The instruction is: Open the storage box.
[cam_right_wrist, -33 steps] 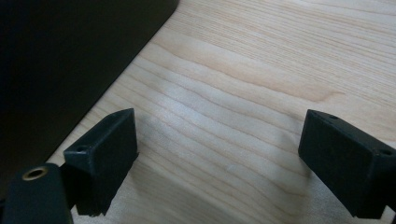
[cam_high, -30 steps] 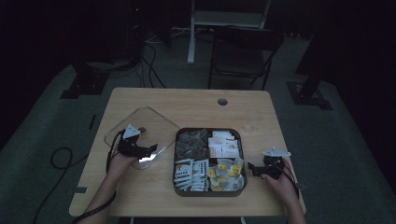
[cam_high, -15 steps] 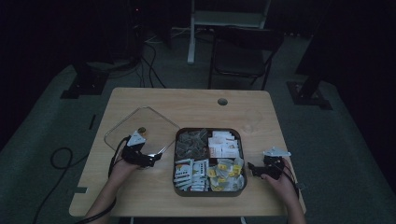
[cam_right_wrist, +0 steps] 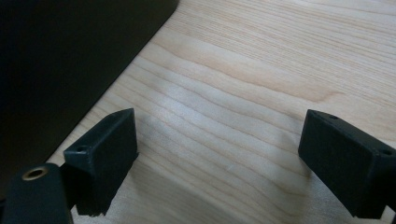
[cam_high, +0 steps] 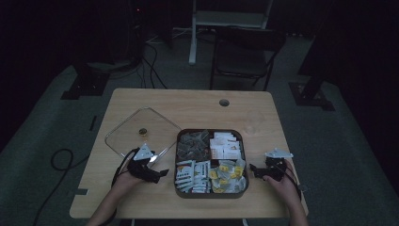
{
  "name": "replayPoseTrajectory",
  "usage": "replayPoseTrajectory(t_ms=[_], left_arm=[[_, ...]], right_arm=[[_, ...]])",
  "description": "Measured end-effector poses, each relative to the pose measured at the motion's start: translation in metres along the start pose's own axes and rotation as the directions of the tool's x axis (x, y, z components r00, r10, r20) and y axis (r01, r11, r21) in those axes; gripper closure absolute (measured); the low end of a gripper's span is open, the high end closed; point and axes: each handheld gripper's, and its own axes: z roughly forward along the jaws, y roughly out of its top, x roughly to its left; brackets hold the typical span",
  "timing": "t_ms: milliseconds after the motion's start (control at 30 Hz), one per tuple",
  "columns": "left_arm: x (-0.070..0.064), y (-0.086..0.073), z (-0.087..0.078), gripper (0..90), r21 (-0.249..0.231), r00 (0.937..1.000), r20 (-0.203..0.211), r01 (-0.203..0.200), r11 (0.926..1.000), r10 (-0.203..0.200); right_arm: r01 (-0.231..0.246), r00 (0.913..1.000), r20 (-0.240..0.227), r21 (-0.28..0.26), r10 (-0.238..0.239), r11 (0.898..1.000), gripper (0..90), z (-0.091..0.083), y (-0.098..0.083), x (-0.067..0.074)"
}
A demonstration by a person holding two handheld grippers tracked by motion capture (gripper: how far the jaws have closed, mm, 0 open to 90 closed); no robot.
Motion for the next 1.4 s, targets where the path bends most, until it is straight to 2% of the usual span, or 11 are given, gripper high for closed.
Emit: replayPoseTrajectory(t_ms=[67,133,200,500,633,700,767,867,1033,1233,1400], left_arm=[[-0.003,-0.003,-0.001,1.4,0.004,0.9999,0.013,-0.005,1.0,0.005],[-0.011,-0.008,-0.002,1.5,-0.009,0.998,0.039,-0.048,0.9988,0.049],[-0.014,-0.01,-0.003,1.4,-0.013,0.9967,0.049,-0.065,0.9978,0.065],[-0.032,-0.02,0.0,1.4,0.038,0.9893,0.107,-0.103,0.9939,0.099],[-0.04,-0.027,0.004,1.4,0.092,0.9854,0.116,-0.136,0.9865,0.125],[-0.04,-0.027,0.004,1.4,0.092,0.9854,0.116,-0.136,0.9865,0.125],[-0.044,-0.029,0.004,1.4,0.128,0.9848,0.096,-0.156,0.9794,0.145],[-0.044,-0.03,0.003,1.4,0.126,0.9881,0.096,-0.131,0.9833,0.12],[-0.049,-0.032,0.002,1.4,0.126,0.988,0.093,-0.134,0.9829,0.123],[-0.054,-0.032,0.003,1.4,0.141,0.9851,0.073,-0.165,0.9763,0.155],[-0.056,-0.032,0.003,1.4,0.142,0.9876,0.063,-0.152,0.9782,0.144]], right_arm=[[0.0,1.0,0.0,0.0,0.0,1.0,11.1,0.0,0.0,0.0],[0.0,1.0,0.0,0.0,0.0,1.0,11.1,0.0,0.0,0.0],[0.0,1.0,0.0,0.0,0.0,1.0,11.1,0.0,0.0,0.0],[-0.001,1.0,0.0,0.0,0.001,1.0,11.1,0.0,0.0,0.0],[0.0,1.0,0.0,0.0,0.0,1.0,11.1,0.0,0.0,0.0],[0.0,1.0,0.0,0.0,0.0,1.0,11.1,0.0,0.0,0.0],[-0.001,1.0,0.0,0.0,0.001,1.0,11.1,0.0,0.0,0.0],[-0.001,1.0,0.002,0.0,0.001,1.0,11.1,0.0,0.0,0.0],[-0.001,1.0,0.0,0.0,0.001,1.0,11.0,0.0,0.0,0.0],[-0.001,1.0,0.001,0.0,0.001,1.0,11.0,0.0,0.0,0.0],[-0.001,1.0,0.001,0.0,0.001,1.0,11.0,0.0,0.0,0.0]])
